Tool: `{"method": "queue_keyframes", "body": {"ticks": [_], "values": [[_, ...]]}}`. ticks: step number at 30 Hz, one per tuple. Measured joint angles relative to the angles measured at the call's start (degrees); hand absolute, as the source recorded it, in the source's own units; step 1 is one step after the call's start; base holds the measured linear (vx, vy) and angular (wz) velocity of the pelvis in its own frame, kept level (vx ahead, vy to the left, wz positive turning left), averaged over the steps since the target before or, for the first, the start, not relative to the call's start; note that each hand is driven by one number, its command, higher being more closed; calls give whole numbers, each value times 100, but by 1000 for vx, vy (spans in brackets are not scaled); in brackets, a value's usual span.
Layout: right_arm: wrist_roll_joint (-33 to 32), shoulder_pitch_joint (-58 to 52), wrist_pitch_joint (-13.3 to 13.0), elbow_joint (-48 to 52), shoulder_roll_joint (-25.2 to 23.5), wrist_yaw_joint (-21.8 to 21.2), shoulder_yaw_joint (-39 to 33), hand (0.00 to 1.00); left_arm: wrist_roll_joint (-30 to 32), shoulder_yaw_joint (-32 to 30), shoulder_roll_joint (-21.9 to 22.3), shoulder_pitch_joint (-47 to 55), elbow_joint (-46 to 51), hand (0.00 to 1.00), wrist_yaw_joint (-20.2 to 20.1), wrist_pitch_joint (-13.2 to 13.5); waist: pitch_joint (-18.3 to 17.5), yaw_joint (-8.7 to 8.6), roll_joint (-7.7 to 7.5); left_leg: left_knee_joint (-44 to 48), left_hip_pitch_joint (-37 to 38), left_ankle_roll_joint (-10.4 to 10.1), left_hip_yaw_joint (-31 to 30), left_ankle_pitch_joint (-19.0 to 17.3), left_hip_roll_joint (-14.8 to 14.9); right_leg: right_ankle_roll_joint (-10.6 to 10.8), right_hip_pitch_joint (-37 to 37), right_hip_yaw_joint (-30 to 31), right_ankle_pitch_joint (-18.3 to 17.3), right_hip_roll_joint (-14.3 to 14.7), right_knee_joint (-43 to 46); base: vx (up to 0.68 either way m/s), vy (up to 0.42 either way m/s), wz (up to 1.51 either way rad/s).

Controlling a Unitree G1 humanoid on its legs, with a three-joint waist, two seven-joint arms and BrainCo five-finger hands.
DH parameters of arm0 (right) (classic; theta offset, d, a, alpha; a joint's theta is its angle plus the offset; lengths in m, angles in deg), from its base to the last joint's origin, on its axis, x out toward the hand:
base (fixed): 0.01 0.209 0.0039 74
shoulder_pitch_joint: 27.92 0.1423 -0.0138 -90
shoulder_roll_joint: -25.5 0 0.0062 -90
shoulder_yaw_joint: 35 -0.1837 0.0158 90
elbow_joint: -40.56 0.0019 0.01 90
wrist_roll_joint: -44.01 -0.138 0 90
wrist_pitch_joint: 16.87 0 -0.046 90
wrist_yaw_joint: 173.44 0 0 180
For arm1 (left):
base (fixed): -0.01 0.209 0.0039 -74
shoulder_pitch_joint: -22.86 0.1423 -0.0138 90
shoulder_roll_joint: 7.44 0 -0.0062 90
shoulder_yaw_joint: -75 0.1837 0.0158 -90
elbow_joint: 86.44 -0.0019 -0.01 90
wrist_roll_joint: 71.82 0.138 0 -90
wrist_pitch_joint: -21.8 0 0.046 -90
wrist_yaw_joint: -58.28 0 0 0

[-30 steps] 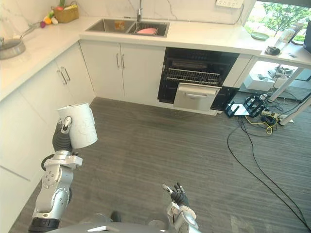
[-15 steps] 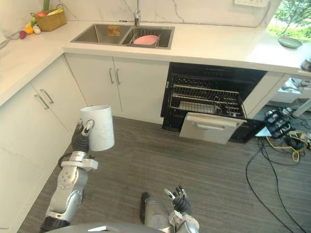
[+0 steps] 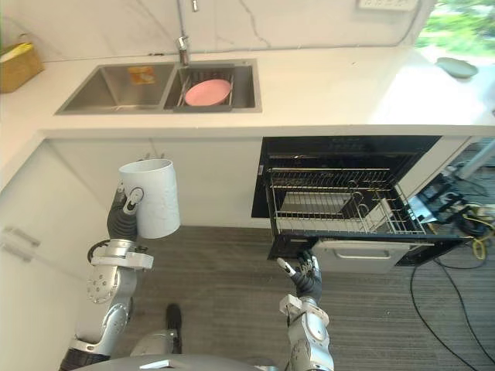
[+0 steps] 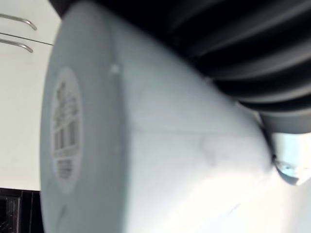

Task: Walk over to the sink, pick up the cup, carry it to the dishwasher, place the cup inside the dishwasher, then close the dishwasher door

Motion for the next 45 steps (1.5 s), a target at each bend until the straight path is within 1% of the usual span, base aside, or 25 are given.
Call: {"method": "queue_keyframes", "body": {"ticks": [3,4,5,6,8,9,11,12,13,14,18,20,21,22,23,24,25,27,29,31,32,33,36,40,45], "values": [[0,-121,2,398,-98,35,-364,0,-7,-78,-15,-165,12,100,-8,4,-45,-34,-104,392,280,240,338,-662,-242,151,-404,-58,420,-347,1238,489,269,-35],[0,-121,3,505,-131,30,-424,0,-5,-80,-18,-207,37,100,-31,8,-39,-39,-107,391,469,287,454,-820,-304,180,-649,-130,723,-485,1851,459,303,-62],[25,-101,1,539,-207,7,-432,0,25,-90,-25,-216,111,100,-39,18,-23,-31,-112,315,778,358,653,-987,-342,145,-1092,-307,1358,-735,2755,335,244,-81],[199,-53,7,539,-296,4,-374,0,32,-94,-38,-218,129,100,-33,24,-4,-42,-87,176,1124,444,851,-1100,-331,-100,-1509,-604,1350,-992,3616,304,229,-84],[442,-51,13,559,-319,-57,-135,0,31,-108,-35,-214,137,100,20,35,74,-92,72,-27,1587,410,1086,-1241,-134,-360,-1938,-1190,915,-933,3999,219,141,-74],[461,-53,15,590,-328,-92,-57,0,30,-151,-41,-214,146,100,21,56,89,-106,111,-76,1692,388,1181,-1276,-52,-341,-2064,-1388,801,-850,3884,247,116,-79],[464,-164,60,1190,-572,-193,21,0,25,-288,-107,-155,288,100,23,231,129,-141,138,-210,1974,247,1529,-1370,117,-306,-2357,-2124,539,-478,2530,200,5,-77],[465,-200,79,1381,-612,-202,23,0,26,-320,-131,-116,342,100,17,295,131,-135,69,-206,2042,187,1618,-1414,132,-323,-2364,-2331,585,-390,2055,218,-48,-86],[490,-318,84,1747,-665,-199,55,0,26,-376,-179,43,519,100,-10,396,119,-91,-119,-128,2146,51,1761,-1564,28,-516,-2333,-2798,1353,-266,1068,270,-64,-106],[566,-421,65,2001,-556,-197,65,0,27,-393,-114,169,564,100,-64,535,142,-42,-217,21,2268,-11,1877,-1766,9,-1065,-2177,-3151,1145,-256,901,270,-55,-108],[683,-365,-52,2127,-190,-124,-51,0,40,-64,-8,84,510,100,-113,547,227,-161,228,209,2207,-44,1814,-2243,213,-1046,-2252,-2919,1036,141,715,140,-30,-65],[689,-486,-150,2149,-78,-32,-104,0,36,208,64,68,371,100,-106,608,80,-196,570,739,2210,-121,1898,-2422,442,-1172,-2125,-2861,412,301,1115,176,-20,-56],[687,-484,-180,2169,-113,-6,-125,0,43,253,42,-3,339,100,-111,647,154,-208,513,1564,1992,-12,1764,-2498,539,-995,-2018,-2827,318,255,1115,225,-68,-23],[690,-481,-152,2218,-106,-6,-130,0,59,347,37,-74,265,100,-74,661,263,-253,521,3066,1448,112,1425,-2235,880,-1010,-1804,-2714,258,369,1041,251,-68,-54],[798,-564,-149,2459,-44,-95,-15,0,95,425,75,101,224,100,18,654,244,-125,566,4144,804,-29,1050,-2047,1089,-1025,-1612,-2449,333,536,734,217,-26,-127],[925,-508,-185,2651,-14,-232,-18,0,135,422,85,178,211,100,21,663,188,10,605,4097,563,-129,862,-2095,1037,-1047,-1506,-2123,443,608,462,277,31,-149],[940,-443,-210,2702,-3,-260,-20,0,136,413,84,187,201,100,24,669,183,41,614,3854,489,-128,802,-2115,997,-1042,-1435,-1992,513,628,319,399,62,-159],[896,-160,-254,2756,4,-467,27,0,138,421,119,298,205,100,143,816,155,75,594,2294,406,-145,162,-2121,653,-881,-1319,-1308,708,648,-6,393,86,-146],[899,-80,-226,2740,146,-594,84,0,158,402,123,361,210,100,257,822,110,84,644,1461,406,-350,-571,-1969,409,-783,-1294,-927,768,649,-103,418,168,-135],[890,-75,-133,2739,335,-619,209,0,153,377,127,359,214,100,358,823,44,79,736,599,509,-302,-663,-1512,339,-610,-1250,-769,781,644,-171,355,199,-109],[849,-72,-84,2699,371,-626,231,0,155,374,142,316,211,100,385,824,-41,66,812,182,600,-535,-663,-997,319,-460,-1235,-764,718,623,-157,317,237,-68],[781,-105,-5,2637,241,-629,236,0,152,379,146,316,218,100,404,820,-139,33,656,-61,823,-404,-516,-889,141,-319,-1224,-799,727,427,-186,296,237,-47],[730,-163,33,2638,-81,-733,239,0,203,417,108,217,319,100,497,767,-229,-27,376,-514,1085,-240,-468,-771,-126,-66,-1068,-906,883,140,-443,200,231,1],[732,-132,135,2638,-256,-888,247,0,205,364,97,258,324,100,664,621,-261,23,322,-622,1317,-145,-457,-814,-170,-25,-853,-1109,1149,90,-585,82,125,2],[610,-96,138,2637,-267,-962,441,0,265,188,123,286,331,100,926,628,-258,102,301,-747,1450,-29,-199,-891,-185,-13,-1002,-1154,1200,38,-395,-3,71,-25]]}}
